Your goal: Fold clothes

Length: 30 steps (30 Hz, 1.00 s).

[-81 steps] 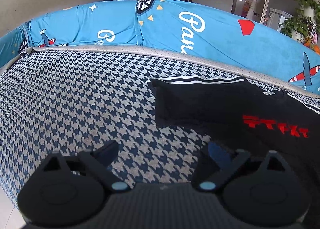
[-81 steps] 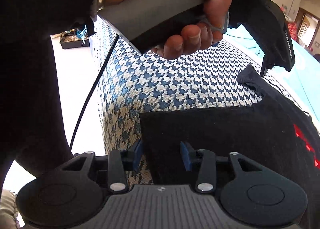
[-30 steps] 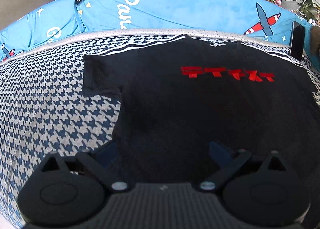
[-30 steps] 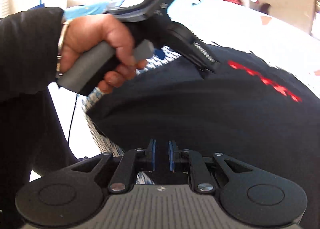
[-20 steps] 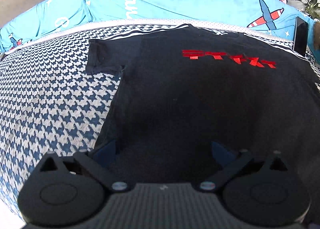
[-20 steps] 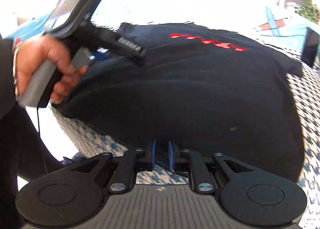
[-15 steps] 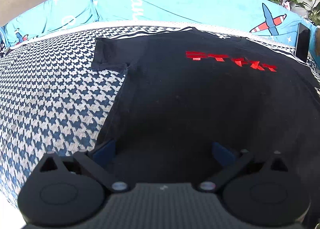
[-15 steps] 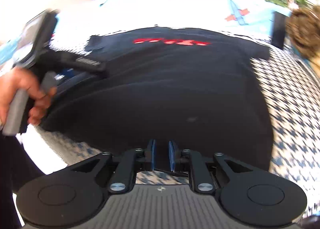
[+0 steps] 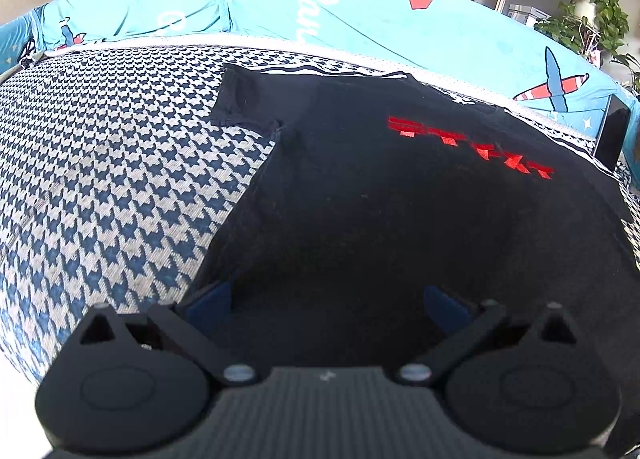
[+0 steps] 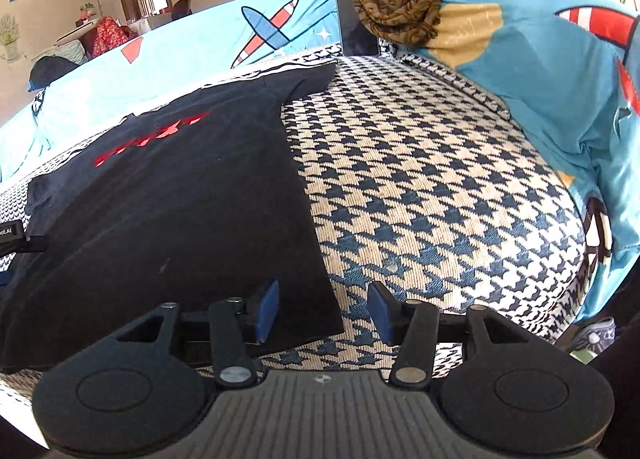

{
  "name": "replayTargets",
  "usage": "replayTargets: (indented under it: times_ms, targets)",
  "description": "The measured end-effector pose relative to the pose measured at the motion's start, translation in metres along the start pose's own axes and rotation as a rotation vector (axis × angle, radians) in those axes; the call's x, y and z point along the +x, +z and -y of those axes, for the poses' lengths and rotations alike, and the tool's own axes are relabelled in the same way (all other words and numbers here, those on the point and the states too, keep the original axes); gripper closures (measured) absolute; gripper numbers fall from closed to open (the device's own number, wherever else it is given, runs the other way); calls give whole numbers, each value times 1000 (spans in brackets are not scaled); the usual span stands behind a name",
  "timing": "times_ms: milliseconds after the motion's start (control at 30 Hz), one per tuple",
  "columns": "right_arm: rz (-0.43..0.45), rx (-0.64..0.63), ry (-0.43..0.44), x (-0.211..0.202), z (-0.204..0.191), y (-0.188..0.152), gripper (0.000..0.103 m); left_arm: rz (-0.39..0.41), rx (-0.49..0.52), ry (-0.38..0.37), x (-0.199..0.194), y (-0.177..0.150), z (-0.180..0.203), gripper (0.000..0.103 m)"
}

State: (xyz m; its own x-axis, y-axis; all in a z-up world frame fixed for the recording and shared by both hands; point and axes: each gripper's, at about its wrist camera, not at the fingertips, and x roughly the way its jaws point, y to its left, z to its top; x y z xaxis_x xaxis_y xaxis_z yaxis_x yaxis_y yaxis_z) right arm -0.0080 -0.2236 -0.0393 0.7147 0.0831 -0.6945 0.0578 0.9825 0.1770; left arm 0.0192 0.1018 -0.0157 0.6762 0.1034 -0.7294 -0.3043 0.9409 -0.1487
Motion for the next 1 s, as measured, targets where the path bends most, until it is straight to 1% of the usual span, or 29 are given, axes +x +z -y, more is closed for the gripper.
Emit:
replayTargets:
  times_ms: [100, 167, 233, 300, 333, 367, 400, 467, 567, 633, 700, 800, 867, 1000]
  targets:
    - [-28, 43, 20, 8, 7, 0, 52, 5, -17, -5, -2, -2, -2, 0]
    - [-24, 44, 17, 10, 5, -3, 50, 9, -34, -12, -4, -2, -4, 0]
    - [-16, 35, 11, 11, 2, -4, 52, 12, -49, -16, -5, -2, -6, 0]
    - [-5, 21, 19, 9, 1, -5, 62, 15, -61, -18, -6, -3, -7, 0]
    - [1, 15, 23, 8, 0, -5, 74, 17, -65, -17, -6, -3, -7, 0]
    - [7, 8, 27, 7, -1, -5, 88, 19, -68, -17, -7, -3, -7, 0]
    - [12, 2, 31, 6, -2, -5, 93, 21, -74, -16, -7, -4, -8, 0]
    - [16, 0, 31, 3, -3, -5, 94, 26, -87, -14, -10, -4, -10, 0]
    - [49, 25, -12, -8, 1, -4, 95, 35, -117, -8, -13, -5, -17, 0]
    - [47, 36, -22, -13, 4, -4, 95, 41, -134, -4, -15, -5, -21, 0]
    - [45, 43, -33, -17, 6, -4, 96, 48, -140, 16, -17, -6, -23, 0]
    - [31, -9, -73, -13, -1, -6, 96, 43, -145, 46, -19, -8, -26, 0]
    - [26, -41, -105, -11, -6, -8, 96, 33, -156, 53, -19, -9, -28, 0]
    - [-28, 28, -181, -5, 4, -9, 94, 26, -141, 70, -18, -11, -28, 0]
